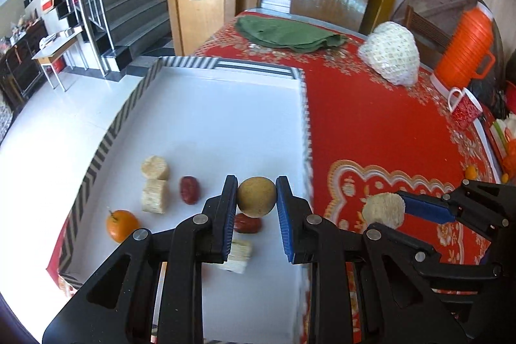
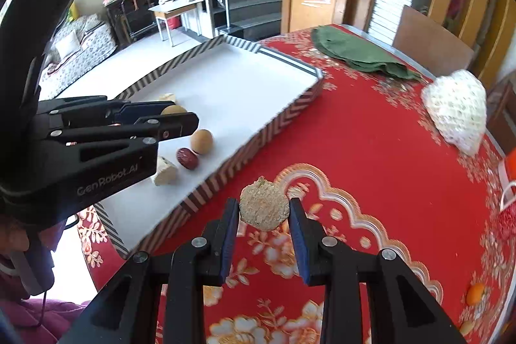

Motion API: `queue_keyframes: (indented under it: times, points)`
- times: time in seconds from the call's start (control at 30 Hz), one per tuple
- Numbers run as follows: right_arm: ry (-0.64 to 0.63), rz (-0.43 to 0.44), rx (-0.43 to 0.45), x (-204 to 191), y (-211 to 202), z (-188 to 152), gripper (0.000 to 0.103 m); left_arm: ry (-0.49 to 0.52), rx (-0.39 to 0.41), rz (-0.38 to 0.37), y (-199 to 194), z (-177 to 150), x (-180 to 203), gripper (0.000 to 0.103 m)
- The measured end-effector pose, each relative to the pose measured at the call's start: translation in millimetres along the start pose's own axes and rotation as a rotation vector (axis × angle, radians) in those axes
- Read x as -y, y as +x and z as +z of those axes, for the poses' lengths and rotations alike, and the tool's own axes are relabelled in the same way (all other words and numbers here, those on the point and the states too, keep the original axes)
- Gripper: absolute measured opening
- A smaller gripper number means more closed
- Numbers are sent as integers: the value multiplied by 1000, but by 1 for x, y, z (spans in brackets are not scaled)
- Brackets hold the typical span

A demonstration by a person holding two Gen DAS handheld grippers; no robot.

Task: Organize fruits
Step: 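Carry the brown fruit with the left gripper while the right gripper carries the cake over the tray, then open the left gripper to drop the brown fruit while the right gripper releases the cake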

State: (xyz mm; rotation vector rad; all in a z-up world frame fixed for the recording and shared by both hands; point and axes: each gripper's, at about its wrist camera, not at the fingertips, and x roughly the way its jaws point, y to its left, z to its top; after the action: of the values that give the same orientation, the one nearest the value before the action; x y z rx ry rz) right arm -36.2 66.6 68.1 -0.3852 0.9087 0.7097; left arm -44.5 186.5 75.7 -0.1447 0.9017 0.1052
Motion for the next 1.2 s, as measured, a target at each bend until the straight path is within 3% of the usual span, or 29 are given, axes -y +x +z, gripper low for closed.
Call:
queue_keyframes:
  times: [0.47,0.93,1.2]
  points:
    - [-100,57,-31,-43,24,29,30,-97,-43,22,19,11,-56,23]
    - [-201,165,-93,-90,53,32,30,-146,-111,-5,42,14,-78,23]
    - [-168,228,-100,-86,57,28,31,-170,-141,-29,43,18,-81,23]
